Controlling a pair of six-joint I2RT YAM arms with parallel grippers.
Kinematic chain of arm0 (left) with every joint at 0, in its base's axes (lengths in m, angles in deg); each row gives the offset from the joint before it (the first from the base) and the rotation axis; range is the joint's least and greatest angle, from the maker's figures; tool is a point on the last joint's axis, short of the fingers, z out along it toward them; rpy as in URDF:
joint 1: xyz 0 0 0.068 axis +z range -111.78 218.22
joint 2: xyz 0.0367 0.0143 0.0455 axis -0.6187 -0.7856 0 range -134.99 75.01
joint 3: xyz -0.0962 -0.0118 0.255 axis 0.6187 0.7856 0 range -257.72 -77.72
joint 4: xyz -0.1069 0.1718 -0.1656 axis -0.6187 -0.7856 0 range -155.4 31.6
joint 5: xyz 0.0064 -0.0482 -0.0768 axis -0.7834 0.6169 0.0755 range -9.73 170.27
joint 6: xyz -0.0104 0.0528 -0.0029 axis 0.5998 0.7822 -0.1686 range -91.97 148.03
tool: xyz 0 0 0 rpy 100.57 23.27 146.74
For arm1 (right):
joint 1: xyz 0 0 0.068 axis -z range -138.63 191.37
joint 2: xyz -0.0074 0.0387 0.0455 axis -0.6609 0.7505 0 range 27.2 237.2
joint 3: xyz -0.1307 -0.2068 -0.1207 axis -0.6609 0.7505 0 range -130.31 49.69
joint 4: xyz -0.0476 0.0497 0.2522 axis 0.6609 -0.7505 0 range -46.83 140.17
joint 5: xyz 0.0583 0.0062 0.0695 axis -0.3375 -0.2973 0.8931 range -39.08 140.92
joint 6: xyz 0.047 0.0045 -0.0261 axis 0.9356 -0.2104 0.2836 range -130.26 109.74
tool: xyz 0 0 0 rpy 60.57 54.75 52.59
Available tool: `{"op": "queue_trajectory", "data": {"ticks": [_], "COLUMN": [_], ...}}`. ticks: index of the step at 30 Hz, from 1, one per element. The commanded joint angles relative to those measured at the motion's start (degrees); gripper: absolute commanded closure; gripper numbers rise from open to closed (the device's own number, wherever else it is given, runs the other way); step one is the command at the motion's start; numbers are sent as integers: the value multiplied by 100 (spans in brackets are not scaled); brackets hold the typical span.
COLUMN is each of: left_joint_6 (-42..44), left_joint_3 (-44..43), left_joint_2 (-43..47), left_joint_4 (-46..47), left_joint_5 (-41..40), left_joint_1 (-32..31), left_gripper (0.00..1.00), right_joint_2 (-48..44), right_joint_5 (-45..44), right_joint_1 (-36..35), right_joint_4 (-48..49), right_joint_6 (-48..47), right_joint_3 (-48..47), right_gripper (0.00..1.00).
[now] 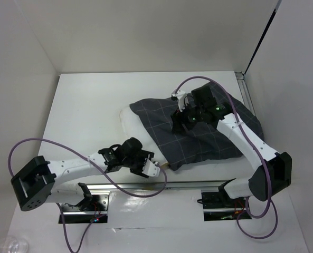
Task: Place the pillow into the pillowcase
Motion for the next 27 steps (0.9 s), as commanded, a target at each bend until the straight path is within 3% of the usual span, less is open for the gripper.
{"op": "queue_trajectory", "data": {"ticks": [1, 3, 5, 9, 19, 27], "left_joint_6": [-42, 11, -103, -655, -3609, -4374], "left_joint_3": [3, -111, -234, -1293, -5451, -6500], "left_joint_2": [-604, -816, -1123, -1763, -3628, -4306], "left_joint_4": [428, 489, 761, 342, -2084, -2648], "left_joint_5": [-140, -140, -228, -228, 1774, 2417], "left_joint_1": [-64, 59, 216, 707, 2904, 3320], "left_gripper": [40, 60, 100, 100, 100, 100], "right_joint_2": [-217, -217, -217, -366, -832, -446], "right_joint_5": [-77, -130, -182, -244, -946, -1510], "right_joint_1": [-96, -96, -96, -149, -201, -411], "right_joint_4": [-124, -185, -246, -247, 166, 614], "right_joint_6": [-74, -74, -74, -74, 347, 1287], "right_joint_3": [-190, -190, -251, -234, 250, 250], "right_gripper": [28, 28, 28, 28, 28, 29]}}
